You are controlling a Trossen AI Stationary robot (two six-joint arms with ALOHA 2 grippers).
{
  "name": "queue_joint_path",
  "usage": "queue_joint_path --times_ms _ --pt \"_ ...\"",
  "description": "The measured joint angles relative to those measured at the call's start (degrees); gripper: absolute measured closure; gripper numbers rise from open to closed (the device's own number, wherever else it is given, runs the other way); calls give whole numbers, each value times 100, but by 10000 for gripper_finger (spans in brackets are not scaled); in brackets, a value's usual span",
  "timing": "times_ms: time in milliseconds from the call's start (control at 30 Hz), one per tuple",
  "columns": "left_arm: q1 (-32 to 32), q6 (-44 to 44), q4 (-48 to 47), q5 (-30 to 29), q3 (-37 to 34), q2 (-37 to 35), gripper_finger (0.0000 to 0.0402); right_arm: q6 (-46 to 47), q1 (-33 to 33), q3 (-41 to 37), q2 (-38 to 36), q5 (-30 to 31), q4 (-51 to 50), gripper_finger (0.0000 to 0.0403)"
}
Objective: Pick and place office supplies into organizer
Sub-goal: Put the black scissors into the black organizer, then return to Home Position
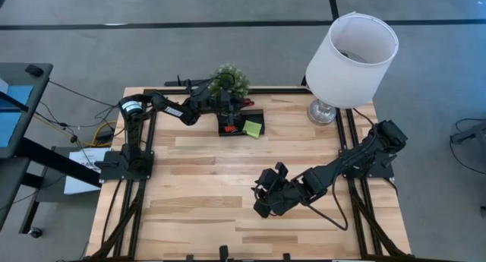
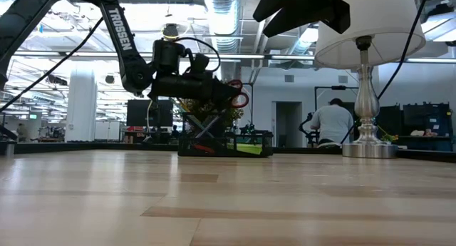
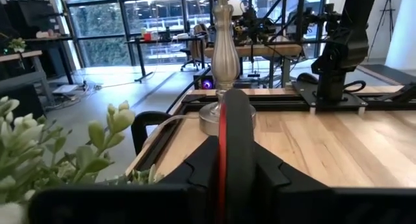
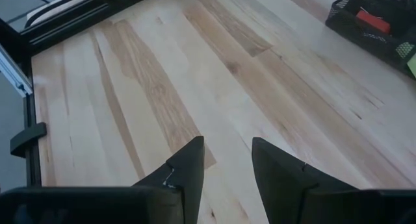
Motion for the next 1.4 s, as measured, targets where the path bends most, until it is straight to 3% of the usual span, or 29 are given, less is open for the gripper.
queue_joint_path --times_ms 467,733,867,1100,1233,1400 --pt "-316 -62 -109 -343 466 -11 259 4 -1 1 0 0 1 281" --pt "-508 -97 -126 -333 618 -879 247 44 100 0 0 -2 2 281" --pt "-623 -191 -296 12 618 -1549 247 151 179 0 0 0 2 281" --pt "-811 -259 -2304 329 618 -3352 247 142 245 1 -59 50 -36 281" --pt "-887 326 -3870 263 620 -4595 247 -351 282 2 -430 539 -226 281" --pt "-925 357 -5899 254 625 -6083 247 -1278 358 0 -1320 1230 -663 281"
